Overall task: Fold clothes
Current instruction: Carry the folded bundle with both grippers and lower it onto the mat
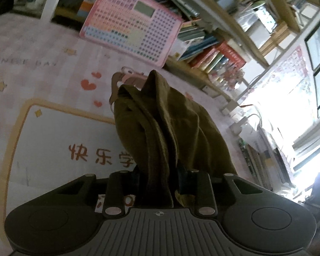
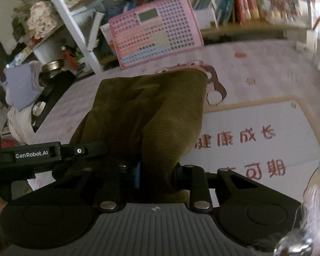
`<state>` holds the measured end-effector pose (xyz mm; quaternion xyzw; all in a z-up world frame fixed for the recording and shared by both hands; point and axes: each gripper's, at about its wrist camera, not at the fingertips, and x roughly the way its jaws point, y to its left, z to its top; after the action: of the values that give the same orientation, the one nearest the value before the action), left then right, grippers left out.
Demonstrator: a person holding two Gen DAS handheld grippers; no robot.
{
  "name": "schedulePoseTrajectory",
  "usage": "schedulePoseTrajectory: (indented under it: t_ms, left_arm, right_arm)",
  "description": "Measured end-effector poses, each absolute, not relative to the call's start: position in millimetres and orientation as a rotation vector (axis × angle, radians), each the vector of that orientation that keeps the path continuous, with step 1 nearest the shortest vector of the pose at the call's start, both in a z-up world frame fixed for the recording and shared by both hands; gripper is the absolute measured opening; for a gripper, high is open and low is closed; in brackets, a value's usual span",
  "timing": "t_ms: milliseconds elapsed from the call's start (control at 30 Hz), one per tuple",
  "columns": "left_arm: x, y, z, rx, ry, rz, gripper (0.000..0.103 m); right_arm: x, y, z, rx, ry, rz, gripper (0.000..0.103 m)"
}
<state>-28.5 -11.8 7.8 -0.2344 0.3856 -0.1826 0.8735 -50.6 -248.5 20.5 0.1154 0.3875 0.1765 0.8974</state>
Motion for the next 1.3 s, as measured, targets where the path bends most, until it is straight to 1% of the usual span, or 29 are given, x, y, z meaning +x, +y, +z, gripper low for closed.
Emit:
schedulePoseTrajectory:
  t_ms: [433, 833, 1067, 1300]
  left_arm:
    - [-50.1, -12.6, 15.0, -0.458, 0.761, -0.379, 0.027]
    - [-43.2, -15.7, 3.0, -0.495, 0.813, -0.357, 0.028]
    - [-6.9, -17.7, 5.2, -0.505, 0.839, -0.351, 0.028]
    - [68.7, -17.6, 17.1, -0.472, 0.812, -0.326, 0.028]
  right_arm:
    - [-67.5, -240.6, 31.0, 0.168, 0.763, 0.38, 0.024]
    - [-60.8, -242.2, 27.6, 0.15, 0.81, 0.387, 0.025]
    - [-32.9, -247.0, 25.4, 0.157, 0.839, 0.392, 0.025]
    - [47.0, -249.5, 28.6, 0.153, 0.802, 0.429, 0.025]
